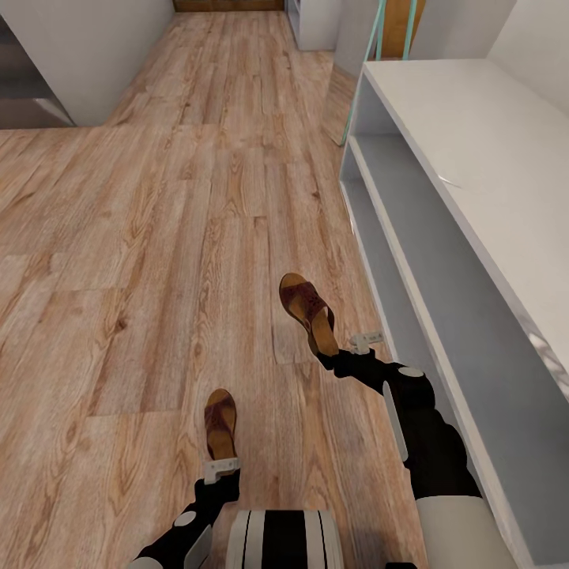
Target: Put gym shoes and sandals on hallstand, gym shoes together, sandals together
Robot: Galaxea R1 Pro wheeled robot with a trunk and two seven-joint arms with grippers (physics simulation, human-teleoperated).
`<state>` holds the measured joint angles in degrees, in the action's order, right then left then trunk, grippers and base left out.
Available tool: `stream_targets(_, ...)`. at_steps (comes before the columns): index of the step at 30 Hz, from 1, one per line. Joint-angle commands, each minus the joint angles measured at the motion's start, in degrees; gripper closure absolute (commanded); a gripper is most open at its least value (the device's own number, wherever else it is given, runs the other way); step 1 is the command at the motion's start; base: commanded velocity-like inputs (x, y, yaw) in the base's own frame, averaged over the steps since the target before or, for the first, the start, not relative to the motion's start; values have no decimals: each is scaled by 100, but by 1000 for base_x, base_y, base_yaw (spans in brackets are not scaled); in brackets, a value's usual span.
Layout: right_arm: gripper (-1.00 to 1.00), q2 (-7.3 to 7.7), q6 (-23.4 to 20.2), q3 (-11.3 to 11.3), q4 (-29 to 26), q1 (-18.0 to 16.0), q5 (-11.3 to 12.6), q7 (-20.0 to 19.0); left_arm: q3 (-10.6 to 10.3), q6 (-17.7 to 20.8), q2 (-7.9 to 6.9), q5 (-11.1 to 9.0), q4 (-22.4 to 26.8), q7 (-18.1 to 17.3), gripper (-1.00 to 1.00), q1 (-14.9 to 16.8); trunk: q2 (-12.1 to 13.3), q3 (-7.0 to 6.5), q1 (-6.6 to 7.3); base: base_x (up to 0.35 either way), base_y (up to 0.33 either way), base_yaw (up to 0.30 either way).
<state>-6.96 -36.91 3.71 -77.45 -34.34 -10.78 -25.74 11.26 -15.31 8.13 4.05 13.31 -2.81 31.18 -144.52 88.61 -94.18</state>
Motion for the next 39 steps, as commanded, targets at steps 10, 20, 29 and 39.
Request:
stream_targets(10, 100, -7, -27, 16, -2, -3, -38, -45, 69, -170, -4, 34, -4, -18, 100, 2, -1, 3, 1, 0, 0, 0)
stream_targets(20, 100, -7, -27, 16, -5, -3, -38, -45, 39, -206, -4, 40, -4, -26, 100, 2, 6, -108, 14, 0, 0, 0)
stream_targets(29, 100, -7, 105, 16, 28, -3, -38, -62, 35, -201, -11, 51, 21, -32, 100, 2, 18, -307, 37, 0, 0, 0)
stream_targets(39, 100, -8, 499, 11, 53, -3, -38, -67, 34, -193, -74, 78, 31, -35, 100, 19, 31, -528, 63, 0, 0, 0)
